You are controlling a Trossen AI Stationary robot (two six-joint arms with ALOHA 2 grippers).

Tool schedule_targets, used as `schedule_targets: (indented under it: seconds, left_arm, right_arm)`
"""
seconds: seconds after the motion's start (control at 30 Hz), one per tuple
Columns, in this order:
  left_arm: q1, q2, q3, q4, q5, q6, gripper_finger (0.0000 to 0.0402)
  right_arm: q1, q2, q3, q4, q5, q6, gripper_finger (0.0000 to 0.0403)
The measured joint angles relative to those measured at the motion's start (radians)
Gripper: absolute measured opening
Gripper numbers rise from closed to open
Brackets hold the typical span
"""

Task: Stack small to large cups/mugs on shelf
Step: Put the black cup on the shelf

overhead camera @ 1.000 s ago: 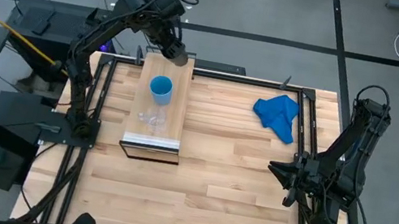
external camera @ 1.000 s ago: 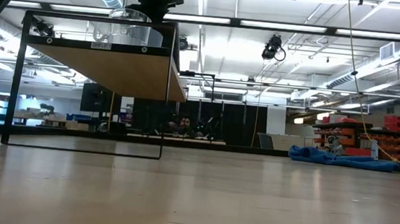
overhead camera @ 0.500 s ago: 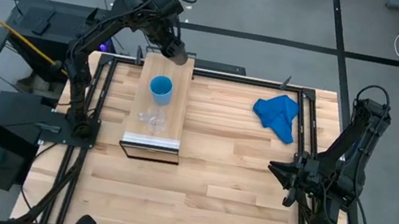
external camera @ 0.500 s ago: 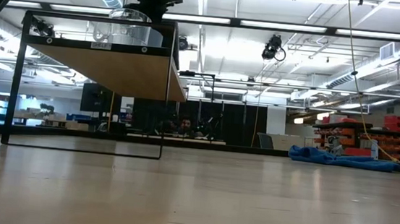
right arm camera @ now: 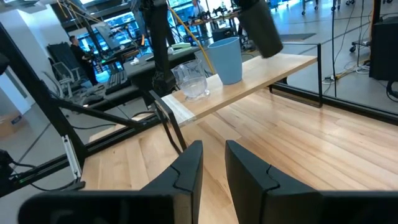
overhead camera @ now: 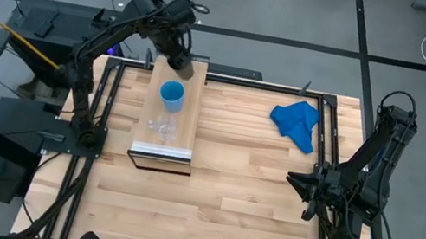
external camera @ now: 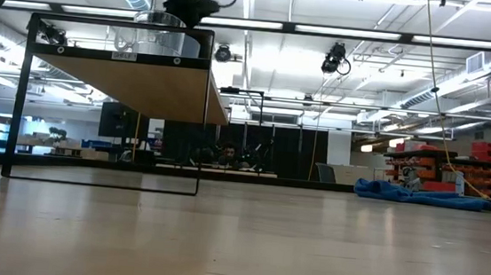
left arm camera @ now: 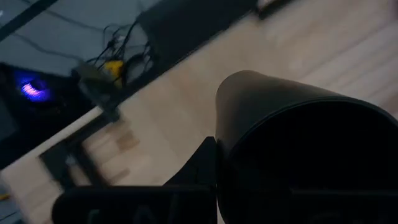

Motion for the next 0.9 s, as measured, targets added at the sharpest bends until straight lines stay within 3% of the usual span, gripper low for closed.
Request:
schedule_targets:
  seconds: [0.13,0.37,0.9]
  left_arm:
    - [0.002,-0.049,-0.105,0.001,-0.003,-0.012,0.0008]
    - [0.026,-0.119,-0.161,0.003,-0.028,-0.015,0.0008]
    - [0.093,-0.108,-0.224,0.098,0.141,0.027,0.0008]
  right_arm:
    - [0.000,0.000,0.000,0.000,0.000,0.000,0.0075]
    - [0.000,0.000,0.000,0.000,0.000,0.000,0.0075]
    - [0.000,0.000,0.000,0.000,0.000,0.000,0.0075]
